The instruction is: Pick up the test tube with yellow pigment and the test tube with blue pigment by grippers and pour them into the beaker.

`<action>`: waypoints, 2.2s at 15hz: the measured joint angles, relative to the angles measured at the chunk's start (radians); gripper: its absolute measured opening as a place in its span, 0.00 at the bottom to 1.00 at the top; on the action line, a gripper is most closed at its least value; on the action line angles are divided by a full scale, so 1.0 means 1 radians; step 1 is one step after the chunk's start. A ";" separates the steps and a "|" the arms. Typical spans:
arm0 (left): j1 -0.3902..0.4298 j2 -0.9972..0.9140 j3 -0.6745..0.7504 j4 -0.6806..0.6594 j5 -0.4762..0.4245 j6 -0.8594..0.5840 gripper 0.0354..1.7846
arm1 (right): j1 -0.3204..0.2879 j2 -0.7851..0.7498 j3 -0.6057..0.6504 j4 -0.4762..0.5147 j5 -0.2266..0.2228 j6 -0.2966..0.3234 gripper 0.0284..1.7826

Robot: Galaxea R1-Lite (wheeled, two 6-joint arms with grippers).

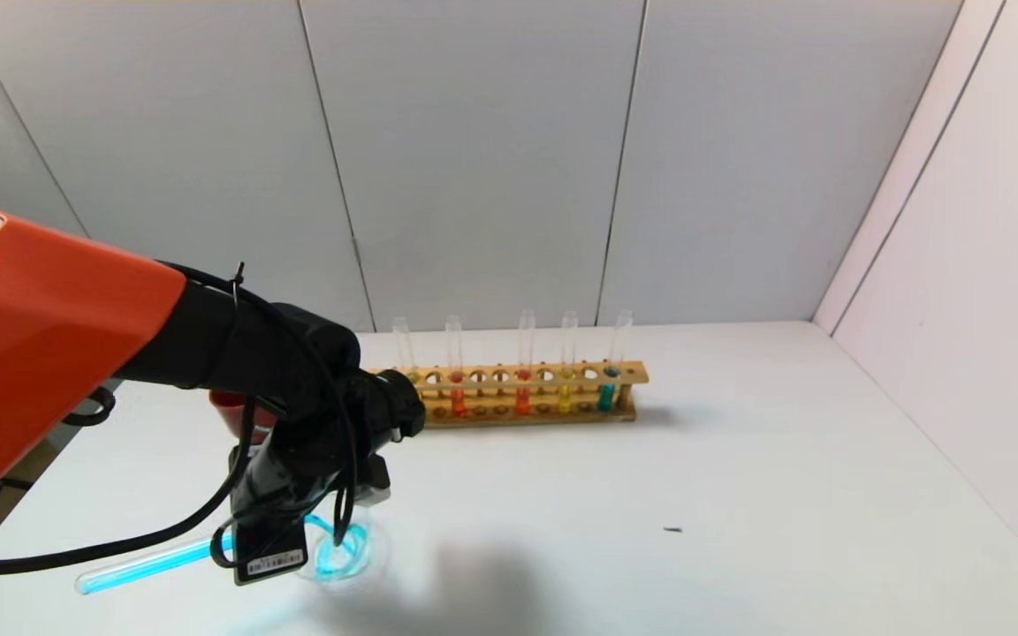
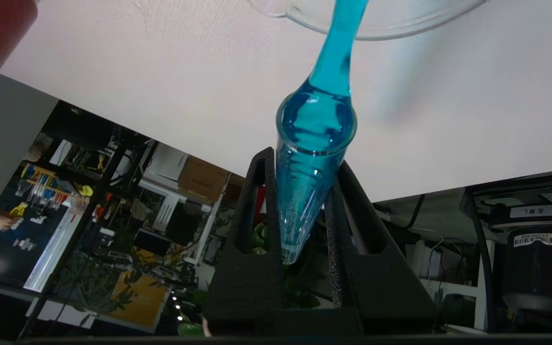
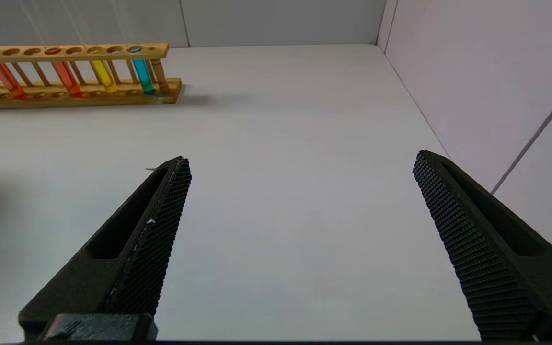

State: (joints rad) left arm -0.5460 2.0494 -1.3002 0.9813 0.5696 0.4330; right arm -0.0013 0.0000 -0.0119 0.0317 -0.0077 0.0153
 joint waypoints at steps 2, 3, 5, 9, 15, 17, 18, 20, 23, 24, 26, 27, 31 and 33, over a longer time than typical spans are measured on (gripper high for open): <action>0.000 0.013 -0.017 0.026 0.013 0.003 0.16 | 0.000 0.000 0.000 0.000 0.000 0.000 0.95; 0.000 0.021 -0.025 0.039 0.015 0.004 0.16 | 0.000 0.000 0.000 0.000 0.000 0.000 0.95; 0.000 0.037 -0.048 0.063 0.017 0.003 0.16 | 0.000 0.000 0.000 0.000 0.000 0.000 0.95; 0.000 0.068 -0.079 0.110 0.043 0.004 0.16 | 0.000 0.000 0.000 0.000 0.000 0.000 0.95; -0.010 0.112 -0.159 0.204 0.045 -0.002 0.16 | 0.000 0.000 0.000 0.000 0.000 0.000 0.95; -0.018 0.130 -0.186 0.241 0.045 -0.004 0.16 | 0.000 0.000 0.000 0.000 0.000 0.000 0.95; -0.024 0.140 -0.203 0.272 0.045 -0.004 0.16 | 0.000 0.000 0.000 0.000 0.000 0.000 0.95; -0.034 0.160 -0.231 0.310 0.046 -0.006 0.16 | 0.000 0.000 0.000 0.000 0.000 0.000 0.95; -0.038 0.186 -0.250 0.323 0.056 -0.007 0.16 | 0.000 0.000 0.000 0.000 0.000 0.000 0.95; -0.038 0.194 -0.259 0.325 0.057 -0.008 0.16 | 0.000 0.000 0.000 0.000 0.000 0.000 0.95; -0.044 0.209 -0.282 0.343 0.057 -0.009 0.16 | 0.000 0.000 0.000 0.000 0.000 0.000 0.95; -0.047 0.215 -0.293 0.361 0.057 -0.009 0.16 | 0.000 0.000 0.000 0.000 0.000 0.000 0.95; -0.051 0.223 -0.300 0.367 0.057 -0.011 0.16 | 0.000 0.000 0.000 0.000 0.000 0.000 0.95; -0.059 0.224 -0.299 0.367 0.057 -0.010 0.16 | 0.000 0.000 0.000 0.000 0.000 0.000 0.95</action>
State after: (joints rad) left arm -0.6047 2.2732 -1.5996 1.3483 0.6264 0.4228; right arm -0.0017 0.0000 -0.0123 0.0317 -0.0077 0.0153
